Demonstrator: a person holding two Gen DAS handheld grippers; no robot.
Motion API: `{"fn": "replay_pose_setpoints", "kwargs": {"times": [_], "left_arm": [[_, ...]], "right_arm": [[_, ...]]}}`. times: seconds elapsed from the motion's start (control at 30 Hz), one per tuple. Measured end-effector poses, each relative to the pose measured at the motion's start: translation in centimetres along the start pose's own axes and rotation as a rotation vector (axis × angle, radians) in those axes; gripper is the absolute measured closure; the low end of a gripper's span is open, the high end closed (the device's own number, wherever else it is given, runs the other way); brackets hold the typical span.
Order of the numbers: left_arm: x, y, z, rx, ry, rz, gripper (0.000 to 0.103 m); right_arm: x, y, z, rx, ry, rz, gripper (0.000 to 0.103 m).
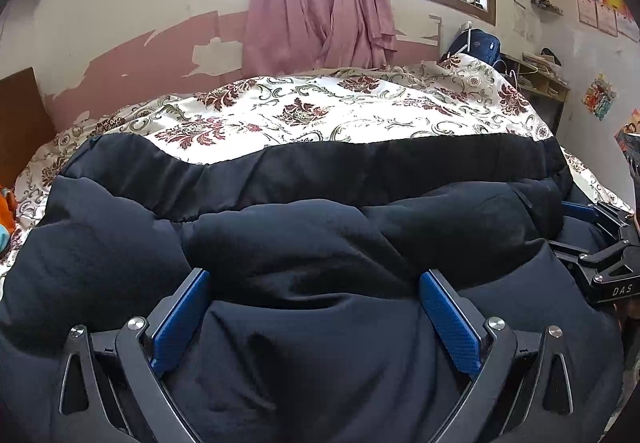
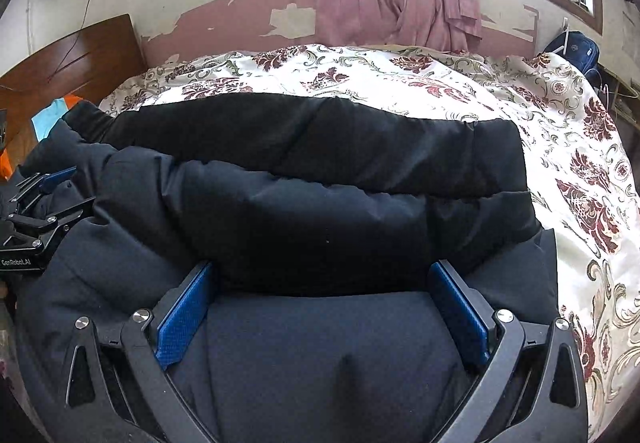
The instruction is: Fold large clothes
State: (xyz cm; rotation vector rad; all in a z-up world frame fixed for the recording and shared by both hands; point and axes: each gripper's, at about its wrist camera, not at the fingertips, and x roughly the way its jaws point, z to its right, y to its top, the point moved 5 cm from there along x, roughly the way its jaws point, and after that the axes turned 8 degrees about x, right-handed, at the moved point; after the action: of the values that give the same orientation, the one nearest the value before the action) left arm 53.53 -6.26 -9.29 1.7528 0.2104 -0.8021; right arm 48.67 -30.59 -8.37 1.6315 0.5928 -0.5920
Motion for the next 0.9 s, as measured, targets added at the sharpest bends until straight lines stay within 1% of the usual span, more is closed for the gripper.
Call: {"fn": "replay_pose_setpoints", "kwargs": {"times": [0.5,0.8,0.9], "left_arm": [[0.5,-0.2,0.4,0.019,0.021,-0.005,0.000],[0.4,-0.3,0.8,0.031,0.044,0.000,0.000],[-0.7,0.0,0.1,0.002,0.020,-0.066,0.000]], "right_arm": [[-0.1,-0.3,-0.2,-0.018,-0.028,0.018,0.001],[-0.8,-0.6,-0.7,-0.048,-0.077,0.062,0.001],[-1.8,-0.5,-0.7,-0.050,-0.076,0.073,0.001]]}}
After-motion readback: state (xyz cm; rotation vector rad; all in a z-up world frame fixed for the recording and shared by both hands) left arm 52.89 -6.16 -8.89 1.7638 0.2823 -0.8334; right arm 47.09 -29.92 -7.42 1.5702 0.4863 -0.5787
